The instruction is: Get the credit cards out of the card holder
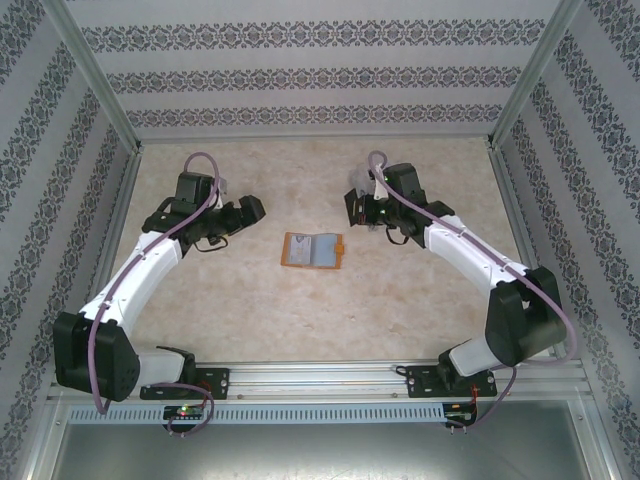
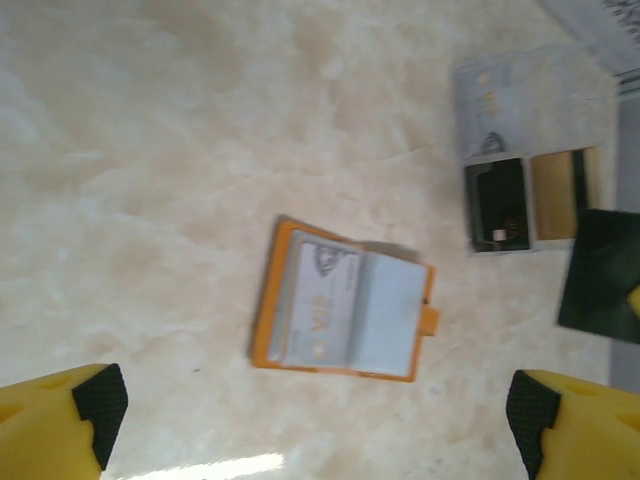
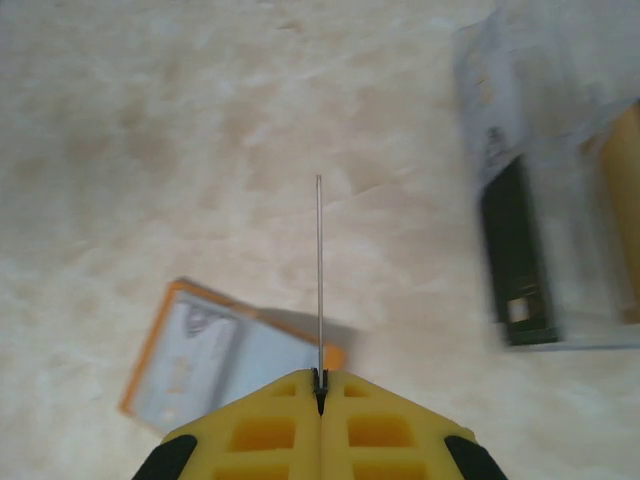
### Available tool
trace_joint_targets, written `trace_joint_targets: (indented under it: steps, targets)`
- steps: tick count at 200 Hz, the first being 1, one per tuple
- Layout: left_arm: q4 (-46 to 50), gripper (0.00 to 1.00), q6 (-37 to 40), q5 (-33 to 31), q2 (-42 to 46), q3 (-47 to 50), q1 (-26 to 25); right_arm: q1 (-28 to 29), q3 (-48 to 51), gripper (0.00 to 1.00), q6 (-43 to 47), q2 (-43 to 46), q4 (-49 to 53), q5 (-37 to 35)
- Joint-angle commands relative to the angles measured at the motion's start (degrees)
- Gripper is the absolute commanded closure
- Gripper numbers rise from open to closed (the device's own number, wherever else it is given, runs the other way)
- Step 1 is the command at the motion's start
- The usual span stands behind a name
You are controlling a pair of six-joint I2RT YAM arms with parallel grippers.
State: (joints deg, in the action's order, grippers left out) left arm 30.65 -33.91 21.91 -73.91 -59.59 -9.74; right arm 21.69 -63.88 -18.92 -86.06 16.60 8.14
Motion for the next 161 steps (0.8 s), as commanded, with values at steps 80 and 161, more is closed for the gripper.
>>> trace_joint_targets:
  steps: [80,161]
  targets:
    - [5.30,0.01,7.12,-1.80,1.14,-1.07,3.01,-0.45,-10.12,1.00,13.12,-12.69,5.52,-11.34]
    - [3.10,0.01,6.83,3.40,-1.72,-0.58,3.06,-1.28,-16.47,1.00,14.19,-20.31,9.68,-14.98]
